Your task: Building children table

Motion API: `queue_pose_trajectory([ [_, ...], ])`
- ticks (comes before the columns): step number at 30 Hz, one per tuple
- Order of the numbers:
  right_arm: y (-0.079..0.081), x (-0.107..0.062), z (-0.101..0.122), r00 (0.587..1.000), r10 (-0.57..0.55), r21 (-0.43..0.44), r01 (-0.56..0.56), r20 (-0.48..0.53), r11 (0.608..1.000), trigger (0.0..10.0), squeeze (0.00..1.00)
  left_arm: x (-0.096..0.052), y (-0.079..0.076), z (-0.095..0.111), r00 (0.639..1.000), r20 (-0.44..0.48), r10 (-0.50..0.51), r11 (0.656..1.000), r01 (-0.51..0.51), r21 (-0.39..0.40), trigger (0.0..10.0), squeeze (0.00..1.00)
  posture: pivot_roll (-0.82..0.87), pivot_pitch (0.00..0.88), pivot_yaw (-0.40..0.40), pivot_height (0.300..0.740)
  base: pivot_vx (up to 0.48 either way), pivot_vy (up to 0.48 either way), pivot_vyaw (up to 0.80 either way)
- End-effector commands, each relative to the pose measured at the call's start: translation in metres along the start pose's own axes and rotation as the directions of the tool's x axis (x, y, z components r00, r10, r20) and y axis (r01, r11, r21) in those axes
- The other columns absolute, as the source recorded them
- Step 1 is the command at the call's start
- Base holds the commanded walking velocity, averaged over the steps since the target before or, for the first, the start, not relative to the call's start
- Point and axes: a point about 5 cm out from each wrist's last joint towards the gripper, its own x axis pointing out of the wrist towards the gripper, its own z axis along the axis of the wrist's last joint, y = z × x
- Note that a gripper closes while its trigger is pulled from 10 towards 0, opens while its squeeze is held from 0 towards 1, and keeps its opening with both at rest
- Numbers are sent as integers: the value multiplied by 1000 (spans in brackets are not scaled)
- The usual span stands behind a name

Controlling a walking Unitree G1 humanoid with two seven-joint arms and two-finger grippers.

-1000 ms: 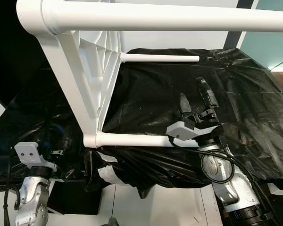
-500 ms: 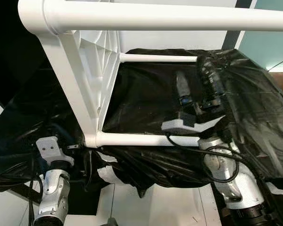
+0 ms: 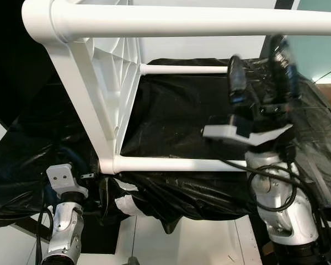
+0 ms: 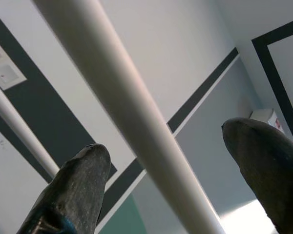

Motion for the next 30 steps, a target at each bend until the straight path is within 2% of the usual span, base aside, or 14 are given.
queue_pose_trajectory([
  [1, -2, 10, 0, 1000, 9, 26, -9, -8, 1000, 10000, 0, -4, -2, -8, 999, -42, -27, 999, 28, 23, 10000, 0, 86, 0, 70, 740, 0, 0, 0],
  [15, 15, 44, -11, 993, 109, 114, -102, -53, 988, 10000, 0, -7, -4, -12, 999, -44, -12, 999, 13, 31, 10000, 0, 110, 0, 45, 740, 0, 0, 0],
  [19, 23, 57, -5, 985, 171, 146, -168, -7, 975, 10000, 0, -10, -5, -15, 999, -46, -7, 999, 9, 32, 10000, 0, 113, 0, 37, 740, 0, 0, 0],
  [25, 29, 67, 4, 971, 233, 174, -239, 54, 955, 10000, 0, -12, -6, -17, 999, -48, -8, 999, 10, 35, 10000, 0, 114, 0, 31, 740, 0, 0, 0],
  [30, 28, 70, 5, 967, 246, 172, -254, 63, 952, 10000, 0, -14, -6, -19, 999, -53, -6, 999, 8, 37, 10000, 0, 110, 0, 28, 740, 0, 0, 0],
])
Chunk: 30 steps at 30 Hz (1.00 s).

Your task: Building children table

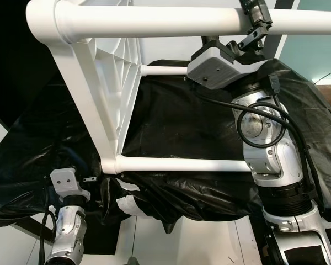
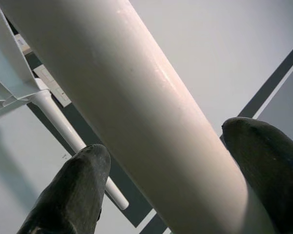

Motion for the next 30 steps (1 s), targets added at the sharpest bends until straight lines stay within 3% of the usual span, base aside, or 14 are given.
queue_pose_trajectory([
  [1, 5, 2, 2, 999, 35, 11, -35, 10, 999, 10000, 0, -8, -3, -11, 998, -59, -17, 1000, 18, 7, 10000, 0, 110, 0, 28, 740, 0, 0, 0],
  [3, 4, 3, 1, 999, 46, 9, -46, 7, 999, 10000, 0, -9, -3, -12, 998, -62, -19, 1000, 19, 8, 10000, 0, 106, 0, 27, 740, 0, 0, 0],
  [5, 2, 5, -5, 998, 61, 34, -60, -30, 998, 0, 0, -10, -6, -13, 997, -66, -27, 1000, 27, 4, 10000, 0, 99, 0, 28, 740, 0, 0, 0],
  [7, 2, 5, -5, 998, 61, 34, -60, -30, 998, 0, 0, -10, -6, -13, 997, -66, -27, 1000, 27, 4, 10000, 0, 99, 0, 28, 740, 0, 0, 0],
  [9, -2, 7, -21, 989, 43, 113, -27, -141, 993, 0, 0, -10, -9, -14, 997, -65, -34, 999, 34, -2, 10000, 0, 93, 0, 26, 740, 0, 0, 0],
  [11, -2, 7, -21, 989, 43, 113, -27, -141, 993, 0, 0, -10, -9, -14, 997, -65, -34, 999, 34, -2, 10000, 0, 93, 0, 26, 740, 0, 0, 0],
  [15, -7, 4, -44, 962, 14, 180, 37, -274, 983, 0, 0, -11, -13, -15, 997, -66, -40, 999, 39, -8, 10000, 0, 90, 0, 22, 740, 0, 0, 0],
  [20, -7, 0, -57, 937, -6, 233, 93, -350, 968, 0, 0, -12, -14, -16, 997, -70, -40, 999, 39, -10, 10000, 0, 91, 0, 21, 740, 0, 0, 0],
  [24, -5, -10, -72, 889, -29, 322, 196, -457, 926, 0, 0, -13, -14, -16, 997, -72, -37, 999, 36, -11, 10000, 0, 93, 0, 20, 740, 0, 0, 0],
  [26, -5, -19, -87, 832, -32, 373, 283, -555, 884, 0, 0, -14, -14, -17, 997, -74, -36, 999, 35, -12, 10000, 0, 91, 0, 22, 740, 0, 0, 0],
  [27, -5, -19, -87, 832, -32, 373, 283, -555, 884, 0, 0, -14, -14, -17, 997, -74, -36, 999, 35, -12, 10000, 0, 91, 0, 22, 740, 0, 0, 0],
  [29, -2, -28, -98, 766, 3, 441, 366, -642, 820, 0, 0, -16, -14, -18, 996, -76, -37, 999, 37, -12, 10000, 0, 89, 0, 24, 740, 0, 0, 0],
  [30, -2, -28, -98, 766, 3, 441, 366, -642, 820, 0, 0, -16, -14, -18, 996, -76, -37, 999, 37, -12, 10000, 0, 89, 0, 24, 740, 0, 0, 0],
])
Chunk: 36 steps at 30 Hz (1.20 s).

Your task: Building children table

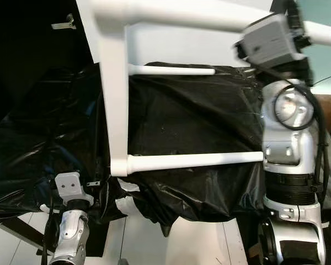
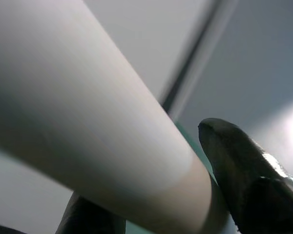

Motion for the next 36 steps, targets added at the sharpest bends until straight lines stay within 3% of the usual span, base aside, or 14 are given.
queue_pose_trajectory([
  [1, 9, -8, -36, 965, 43, 296, 37, -257, 954, 0, 0, -8, -6, -11, 998, -61, -26, 1000, 26, -1, 10000, 0, 87, 0, 26, 740, 0, 0, 0],
  [4, 10, -16, -55, 907, 59, 459, 154, -416, 875, 0, 0, -8, -6, -10, 998, -58, -38, 999, 39, 5, 10000, 0, 88, 0, 33, 740, 0, 0, 0],
  [6, 7, -19, -63, 885, 30, 469, 217, -464, 856, 0, 0, -9, -6, -10, 998, -56, -42, 999, 43, 8, 10000, 0, 87, 0, 37, 740, 0, 0, 0],
  [10, 4, -23, -76, 858, -19, 404, 260, -513, 877, 0, 0, -10, -7, -10, 997, -58, -54, 998, 55, 11, 10000, 0, 91, 0, 41, 740, 0, 0, 0],
  [18, 1, -22, -78, 855, -34, 363, 255, -518, 896, 0, 0, -11, -4, -9, 997, -57, -50, 998, 51, 21, 10000, 0, 101, 0, 41, 740, 0, 0, 0],
  [19, 2, -22, -77, 856, -32, 361, 252, -516, 898, 3490, 0, -11, -4, -9, 997, -58, -51, 998, 52, 21, 10000, 0, 102, 0, 42, 740, 0, 0, 0],
  [21, 2, -23, -77, 856, -31, 361, 249, -515, 899, 3490, 0, -12, -4, -10, 997, -58, -51, 998, 53, 21, 10000, 0, 102, 0, 42, 740, 0, 0, 0],
  [22, 5, -25, -78, 859, -29, 335, 231, -512, 913, 10000, 0, -12, -5, -10, 997, -61, -56, 998, 58, 22, 10000, 0, 103, 0, 44, 740, 0, 0, 0],
  [24, 8, -27, -81, 852, -15, 339, 224, -523, 914, 10000, 0, -12, -6, -10, 996, -63, -59, 998, 60, 22, 10000, 0, 103, 0, 46, 740, 0, 0, 0],
  [25, 10, -30, -84, 849, -4, 344, 218, -528, 913, 10000, 1000, -12, -6, -10, 996, -63, -61, 998, 62, 22, 10000, 0, 104, 0, 47, 740, 0, 0, 0],
  [30, 15, -35, -87, 840, 34, 351, 189, -542, 917, 10000, 1000, -13, -5, -9, 996, -62, -62, 998, 64, 24, 10000, 0, 103, 0, 51, 740, 0, 0, 0],
  [32, 20, -44, -92, 820, 59, 284, 128, -569, 950, 10000, 1000, -13, -4, -9, 996, -63, -65, 997, 67, 27, 10000, 0, 103, 0, 54, 740, 0, 0, 0],
  [36, 21, -68, -100, 792, 62, 206, 82, -608, 975, 10000, 1000, -14, -2, -8, 996, -62, -66, 997, 68, 31, 10000, 0, 108, 0, 58, 740, 0, 0, 0],
])
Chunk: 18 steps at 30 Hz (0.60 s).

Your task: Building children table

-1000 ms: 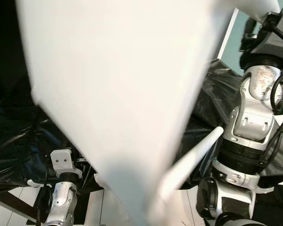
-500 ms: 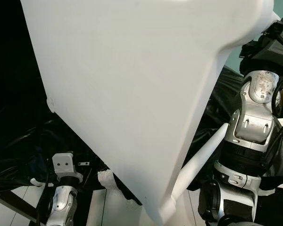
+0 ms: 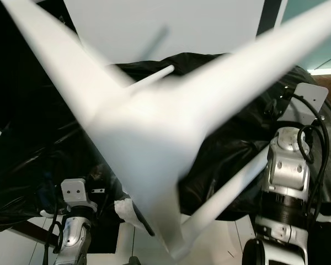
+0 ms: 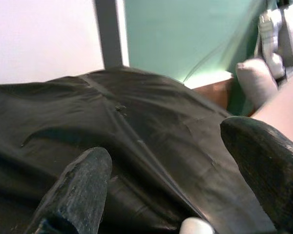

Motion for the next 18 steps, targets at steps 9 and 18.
queue_pose_trajectory([
  [9, 3, -29, -24, 1000, 20, -155, -23, -24, 988, 10000, 0, -5, 2, -4, 999, -34, -23, 1000, 23, 15, 10000, 0, 100, 0, 64, 740, 0, 0, 0],
  [18, 5, -49, -42, 999, 29, -307, -36, -28, 951, 10000, 0, 0, -1, -3, 999, -34, -33, 999, 33, 14, 10000, 0, 91, 0, 67, 740, 0, 0, 0],
])
